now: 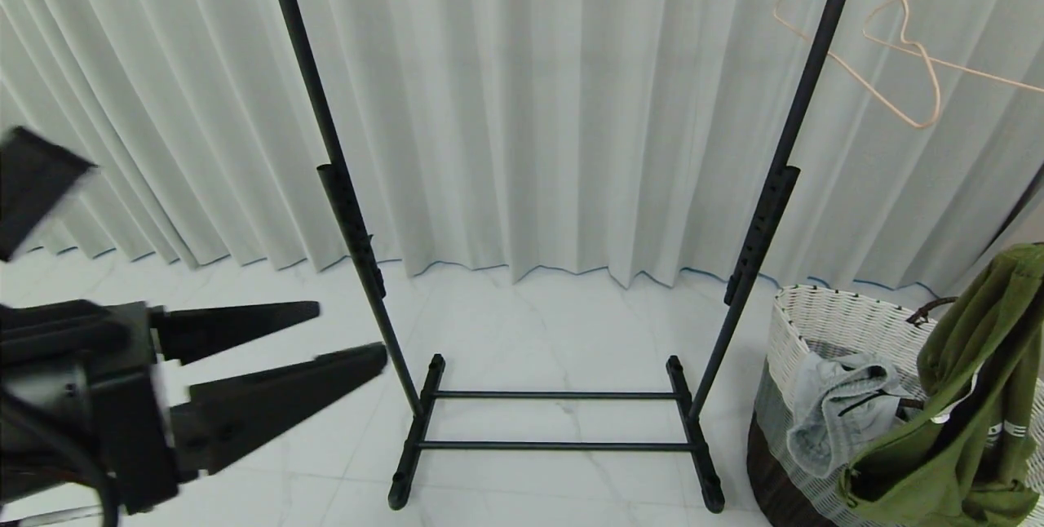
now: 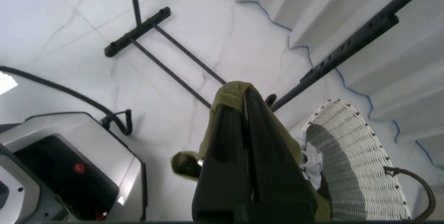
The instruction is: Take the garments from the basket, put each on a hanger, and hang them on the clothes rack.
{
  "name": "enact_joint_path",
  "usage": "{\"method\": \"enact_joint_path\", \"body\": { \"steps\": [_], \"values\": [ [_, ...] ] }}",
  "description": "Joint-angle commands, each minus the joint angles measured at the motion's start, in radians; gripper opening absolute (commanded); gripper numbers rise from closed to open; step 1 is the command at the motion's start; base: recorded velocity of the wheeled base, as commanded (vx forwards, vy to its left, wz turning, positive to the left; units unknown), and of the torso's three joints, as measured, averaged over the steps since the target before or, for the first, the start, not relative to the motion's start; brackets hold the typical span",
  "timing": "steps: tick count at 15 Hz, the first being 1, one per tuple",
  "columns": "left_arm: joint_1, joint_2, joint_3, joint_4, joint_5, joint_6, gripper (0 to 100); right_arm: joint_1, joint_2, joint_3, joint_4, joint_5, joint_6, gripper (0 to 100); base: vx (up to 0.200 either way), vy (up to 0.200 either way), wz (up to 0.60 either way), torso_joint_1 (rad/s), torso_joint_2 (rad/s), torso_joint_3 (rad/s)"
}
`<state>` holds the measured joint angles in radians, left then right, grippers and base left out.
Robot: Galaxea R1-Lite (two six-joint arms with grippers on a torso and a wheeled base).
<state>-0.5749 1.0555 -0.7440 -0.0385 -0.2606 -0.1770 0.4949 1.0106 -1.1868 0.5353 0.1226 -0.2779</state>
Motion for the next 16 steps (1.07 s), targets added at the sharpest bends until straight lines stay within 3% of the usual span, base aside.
{"method": "enact_joint_path", "body": {
  "steps": [1, 3, 4, 6, 9, 13, 16],
  "values": [
    [-0.221, 0.279, -0.046, -0.077, 0.067, -0.09, 100, 0.001, 0.011, 0.003, -0.001, 0.0, 0.012, 0, 0.0, 0.0, 0.0, 0.0, 0.0, 0.0],
    [-0.306, 0.416, -0.083, -0.182, 0.086, -0.136, 100, 0.001, 0.011, 0.009, -0.001, 0.0, 0.042, 0, 0.0, 0.0, 0.0, 0.0, 0.0, 0.0],
    [-0.378, 0.537, -0.127, -0.253, 0.147, -0.173, 100, 0.001, 0.011, 0.018, -0.006, 0.0, 0.051, 0, 0.0, 0.0, 0.0, 0.0, 0.0, 0.0],
    [-0.49, 0.675, -0.196, -0.254, 0.233, -0.21, 100, 0.001, 0.009, 0.035, -0.029, 0.0, 0.077, 0, 0.0, 0.0, 0.0, 0.0, 0.0, 0.0],
    [-0.602, 0.87, -0.353, -0.258, 0.285, -0.303, 100, 0.001, 0.006, 0.072, -0.069, -0.006, 0.105, 0, 0.0, 0.0, 0.0, 0.0, 0.0, 0.0],
    [-0.625, 1.055, -0.56, -0.259, 0.342, -0.311, 100, 0.001, -0.001, 0.111, -0.08, -0.003, 0.109, 0, 0.0, 0.0, 0.0, 0.0, 0.0, 0.0],
    [-0.602, 1.123, -0.614, -0.261, 0.348, -0.309, 100, 0.001, -0.001, 0.113, -0.083, 0.0, 0.111, 0, 0.0, 0.0, 0.0, 0.0, 0.0, 0.0]
  ]
}}
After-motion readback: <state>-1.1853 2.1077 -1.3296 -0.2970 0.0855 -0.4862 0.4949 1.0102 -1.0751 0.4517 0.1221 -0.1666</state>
